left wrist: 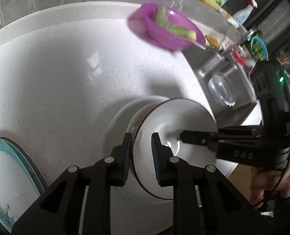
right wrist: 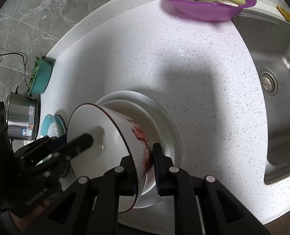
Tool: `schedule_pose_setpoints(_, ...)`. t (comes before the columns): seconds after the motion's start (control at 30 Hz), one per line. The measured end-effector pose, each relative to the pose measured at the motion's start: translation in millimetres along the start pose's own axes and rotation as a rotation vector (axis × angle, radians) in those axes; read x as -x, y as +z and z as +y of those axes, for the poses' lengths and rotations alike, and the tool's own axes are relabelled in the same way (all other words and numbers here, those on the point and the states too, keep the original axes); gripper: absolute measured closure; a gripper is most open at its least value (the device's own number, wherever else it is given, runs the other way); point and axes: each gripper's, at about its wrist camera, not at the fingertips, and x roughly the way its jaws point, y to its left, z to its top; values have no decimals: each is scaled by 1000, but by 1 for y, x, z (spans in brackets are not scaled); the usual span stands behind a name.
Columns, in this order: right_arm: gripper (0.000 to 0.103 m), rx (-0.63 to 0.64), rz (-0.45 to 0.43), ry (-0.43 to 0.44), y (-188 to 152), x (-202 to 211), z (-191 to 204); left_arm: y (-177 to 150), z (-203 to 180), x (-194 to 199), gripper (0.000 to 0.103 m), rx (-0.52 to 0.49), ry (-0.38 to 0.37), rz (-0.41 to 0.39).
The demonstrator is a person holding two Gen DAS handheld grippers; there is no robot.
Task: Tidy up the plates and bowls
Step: 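Carry the red-patterned bowl into the nested white bowls and open both grippers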
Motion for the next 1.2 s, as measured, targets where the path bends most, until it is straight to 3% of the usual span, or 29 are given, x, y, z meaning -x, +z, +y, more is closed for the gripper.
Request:
schedule_pose_setpoints(0.4, 87, 115, 2, -124, 6, -5, 19, 3, 10, -1, 81, 19, 29, 13)
schedule_pose_setpoints(0.6, 77, 148, 8, -141, 4, -4, 24, 0, 14, -8, 81, 36, 24, 35)
schedule_pose_setpoints(0.67, 64, 144, 17, -123, 2, -3, 25, -2, 16, -11, 81, 46, 23, 49)
schedule_pose_setpoints(0.87, 48, 156, 12, -126, -3, 7, 35, -3, 18, -11, 81, 62, 21, 45)
schedule_pose_setpoints(1.0, 43, 189, -12, -162, -5, 11, 39, -5, 20, -16, 76, 77, 9, 59)
schedule_pose_setpoints(1.2, 41, 166, -33, -94, -6, 18, 31, -4, 22, -10, 75, 90, 10, 33)
